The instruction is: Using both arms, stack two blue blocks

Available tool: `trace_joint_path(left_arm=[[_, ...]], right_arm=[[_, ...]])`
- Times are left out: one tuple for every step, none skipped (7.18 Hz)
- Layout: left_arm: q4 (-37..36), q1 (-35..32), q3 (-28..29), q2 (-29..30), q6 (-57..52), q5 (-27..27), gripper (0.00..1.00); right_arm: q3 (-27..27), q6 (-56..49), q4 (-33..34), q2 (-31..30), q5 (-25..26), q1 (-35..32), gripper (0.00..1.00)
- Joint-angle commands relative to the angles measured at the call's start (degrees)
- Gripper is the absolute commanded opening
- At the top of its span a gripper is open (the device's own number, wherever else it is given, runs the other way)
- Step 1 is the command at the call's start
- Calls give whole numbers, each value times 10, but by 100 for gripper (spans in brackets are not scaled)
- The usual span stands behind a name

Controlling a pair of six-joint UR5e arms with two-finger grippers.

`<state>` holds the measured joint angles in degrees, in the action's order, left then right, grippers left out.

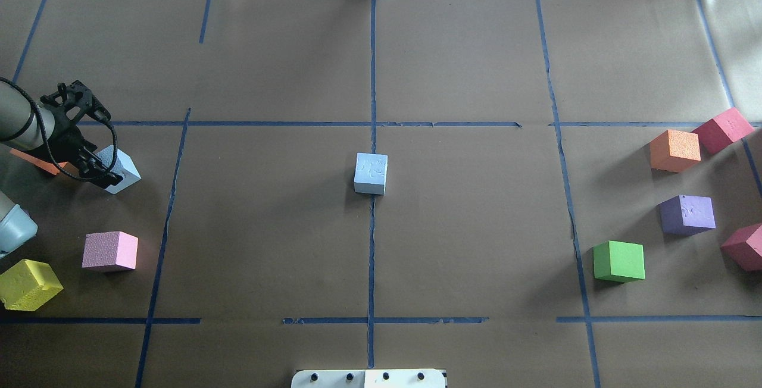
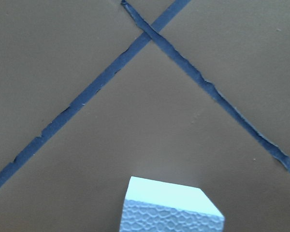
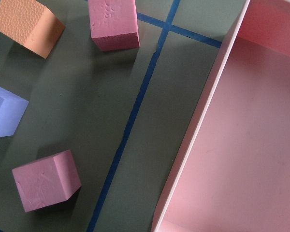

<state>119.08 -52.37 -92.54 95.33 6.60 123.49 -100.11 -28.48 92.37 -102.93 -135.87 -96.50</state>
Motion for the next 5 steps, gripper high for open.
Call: trace_joint_path(left_arm=[[0,3,15,13,17,0,90],[1,3,22,19,18,0,77],[2,3,25,20,18,0,63],[3,3,25,20,18,2,50],[-3,3,9,20,24,4,42]], right_arm=[[0,0,0,-1,0,0,100],[0,0,-1,-1,0,0,100],[0,0,-1,-1,1,0,100],[0,0,-1,-1,1,0,100],[0,1,-1,-1,0,0,100]])
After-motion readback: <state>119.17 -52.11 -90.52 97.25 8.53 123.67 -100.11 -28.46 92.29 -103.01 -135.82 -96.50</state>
